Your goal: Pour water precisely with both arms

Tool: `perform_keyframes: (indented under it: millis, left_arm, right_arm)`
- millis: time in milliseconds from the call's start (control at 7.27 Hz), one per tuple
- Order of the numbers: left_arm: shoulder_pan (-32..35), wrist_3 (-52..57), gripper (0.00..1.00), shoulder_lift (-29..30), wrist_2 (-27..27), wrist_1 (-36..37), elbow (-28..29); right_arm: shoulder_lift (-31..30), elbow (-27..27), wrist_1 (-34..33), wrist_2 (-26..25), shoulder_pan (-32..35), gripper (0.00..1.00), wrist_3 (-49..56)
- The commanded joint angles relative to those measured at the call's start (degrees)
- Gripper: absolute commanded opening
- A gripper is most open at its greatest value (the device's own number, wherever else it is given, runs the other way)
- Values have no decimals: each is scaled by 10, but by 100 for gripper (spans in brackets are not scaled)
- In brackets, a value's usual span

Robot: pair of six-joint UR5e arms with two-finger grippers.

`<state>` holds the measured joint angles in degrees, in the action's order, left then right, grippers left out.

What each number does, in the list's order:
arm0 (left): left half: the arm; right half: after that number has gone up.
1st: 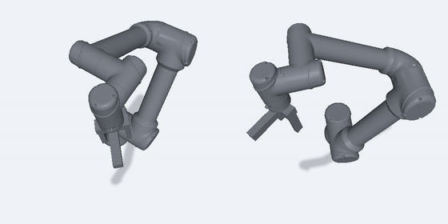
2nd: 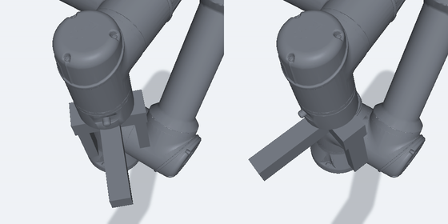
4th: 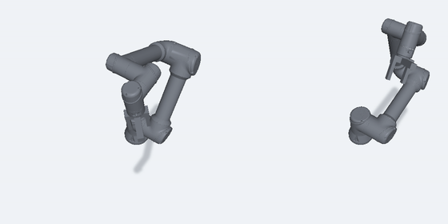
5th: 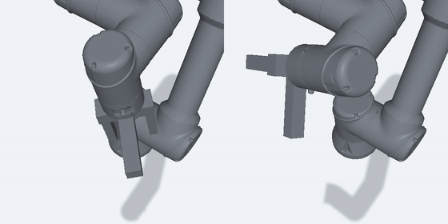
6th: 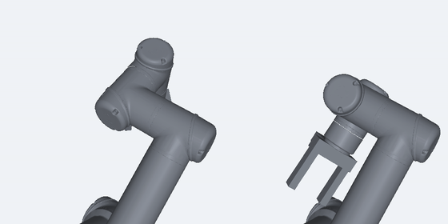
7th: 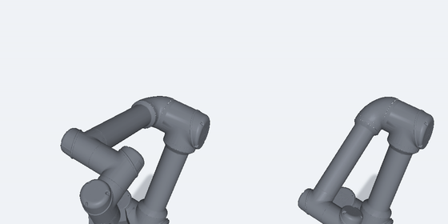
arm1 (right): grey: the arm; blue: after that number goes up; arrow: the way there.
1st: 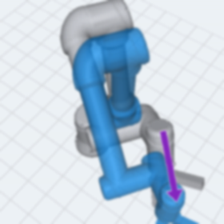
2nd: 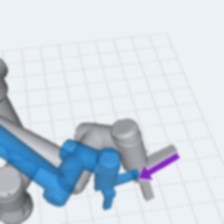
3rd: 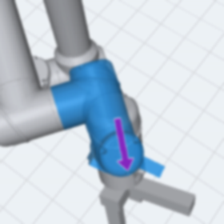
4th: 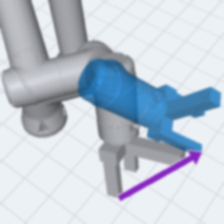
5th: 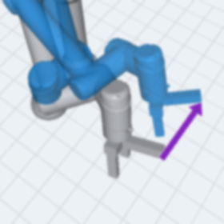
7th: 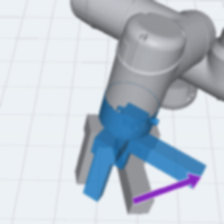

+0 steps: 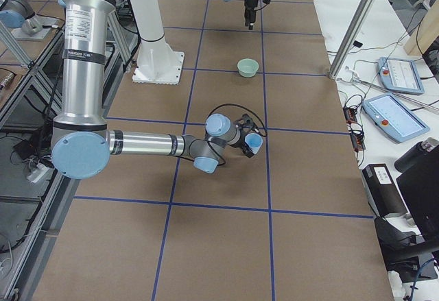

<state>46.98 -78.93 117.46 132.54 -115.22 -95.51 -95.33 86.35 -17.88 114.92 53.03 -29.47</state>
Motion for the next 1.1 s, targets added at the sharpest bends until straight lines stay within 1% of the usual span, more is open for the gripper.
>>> perform_keyframes:
  millis: [0,275,825,963]
  left_arm:
    - [0,0,99,0,0,0,0]
    - [0,1,99,0,0,0,1]
    - [0,1,99,0,0,0,0]
    - [0,1,99,0,0,0,0]
  right_arm:
    - [15,-9,0,0,-1,99,-33]
    - [22,-18,1,-2,-1,99,-31]
    - [26,-22,1,-36,-3,97,-27]
    - [26,-22,1,-37,-4,96,-28]
